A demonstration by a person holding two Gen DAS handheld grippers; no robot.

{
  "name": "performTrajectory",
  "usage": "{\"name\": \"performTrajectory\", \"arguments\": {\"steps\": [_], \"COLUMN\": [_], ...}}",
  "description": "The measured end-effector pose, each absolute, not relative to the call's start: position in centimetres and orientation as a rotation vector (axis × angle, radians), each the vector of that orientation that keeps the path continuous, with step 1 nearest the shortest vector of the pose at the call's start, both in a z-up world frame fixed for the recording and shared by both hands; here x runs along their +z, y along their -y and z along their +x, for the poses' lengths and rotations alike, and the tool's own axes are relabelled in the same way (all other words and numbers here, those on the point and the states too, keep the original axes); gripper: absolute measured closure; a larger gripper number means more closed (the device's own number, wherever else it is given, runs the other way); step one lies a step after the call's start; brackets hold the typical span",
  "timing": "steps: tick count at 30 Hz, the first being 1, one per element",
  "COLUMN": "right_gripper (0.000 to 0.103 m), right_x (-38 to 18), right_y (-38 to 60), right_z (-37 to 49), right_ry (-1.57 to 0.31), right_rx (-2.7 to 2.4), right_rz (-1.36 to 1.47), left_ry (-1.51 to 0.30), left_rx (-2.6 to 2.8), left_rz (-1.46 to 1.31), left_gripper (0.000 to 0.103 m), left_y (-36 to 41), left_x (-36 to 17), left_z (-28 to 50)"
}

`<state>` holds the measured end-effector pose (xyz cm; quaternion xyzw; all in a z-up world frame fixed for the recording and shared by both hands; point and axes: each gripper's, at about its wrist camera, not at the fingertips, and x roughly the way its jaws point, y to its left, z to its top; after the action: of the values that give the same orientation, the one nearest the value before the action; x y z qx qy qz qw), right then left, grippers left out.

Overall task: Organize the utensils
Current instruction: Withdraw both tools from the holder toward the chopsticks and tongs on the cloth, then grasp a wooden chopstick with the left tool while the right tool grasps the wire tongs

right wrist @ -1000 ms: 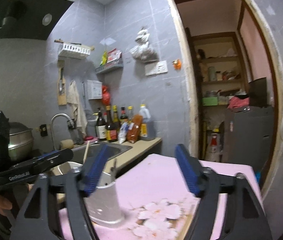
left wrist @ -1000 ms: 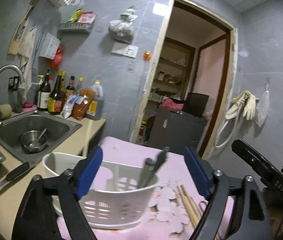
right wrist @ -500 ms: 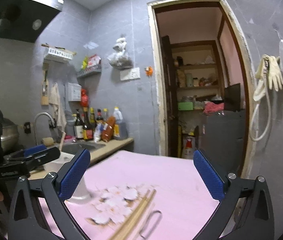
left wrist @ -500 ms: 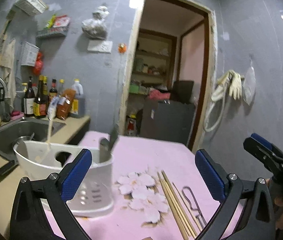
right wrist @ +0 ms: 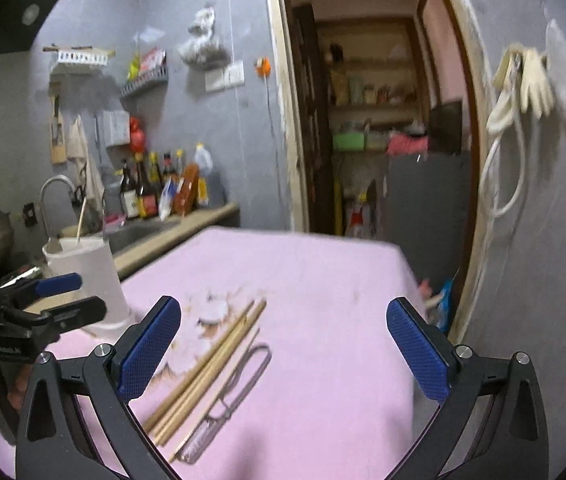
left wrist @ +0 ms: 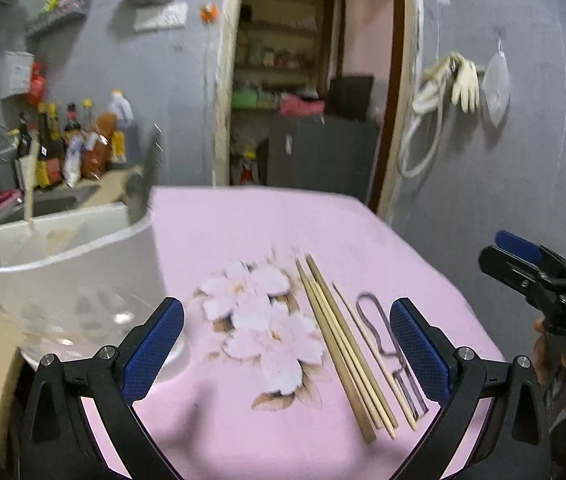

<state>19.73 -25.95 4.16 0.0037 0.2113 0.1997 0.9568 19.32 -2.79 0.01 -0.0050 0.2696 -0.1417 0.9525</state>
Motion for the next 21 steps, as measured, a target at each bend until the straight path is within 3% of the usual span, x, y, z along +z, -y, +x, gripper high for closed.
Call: {"name": "performTrajectory", "arguments": {"steps": [7,10,12,17,21], "right_gripper": [0.000,0.005,0.019,0.024,0.039], "right_x": [1.8,1.0,0.4,-0.7,-1.2], "right_y": [26.0,25.6,25.1,23.8,22.7], "right_z": [21.8,22.2,22.4,22.4,22.4], "right_ry": [-0.597,-0.662,-0.710,-0.780,-0.814], "right_rx": [0.436,0.459,0.483,0.542,0.563], "right_rz": [-0.019,-0.041,-0.067,-0.096,-0.152], "left_ry": [-0.695,-0.754,-0.785,-0.837,-0.884], "left_rx": [-0.307,-0.333,-0.347,-0.392,-0.414], "left_rz": [0.018,0.032,0.040,0.048,0.045], "left_gripper": [0.006,0.027,0.041,0.058,0.068], "left_y": [3.6,3.8,4.1,5.1,5.4], "left_x": [-2.2,-3.0,-3.5,-4.0,-4.6], "left_z": [21.6,22.3,22.8,23.9,24.9]}}
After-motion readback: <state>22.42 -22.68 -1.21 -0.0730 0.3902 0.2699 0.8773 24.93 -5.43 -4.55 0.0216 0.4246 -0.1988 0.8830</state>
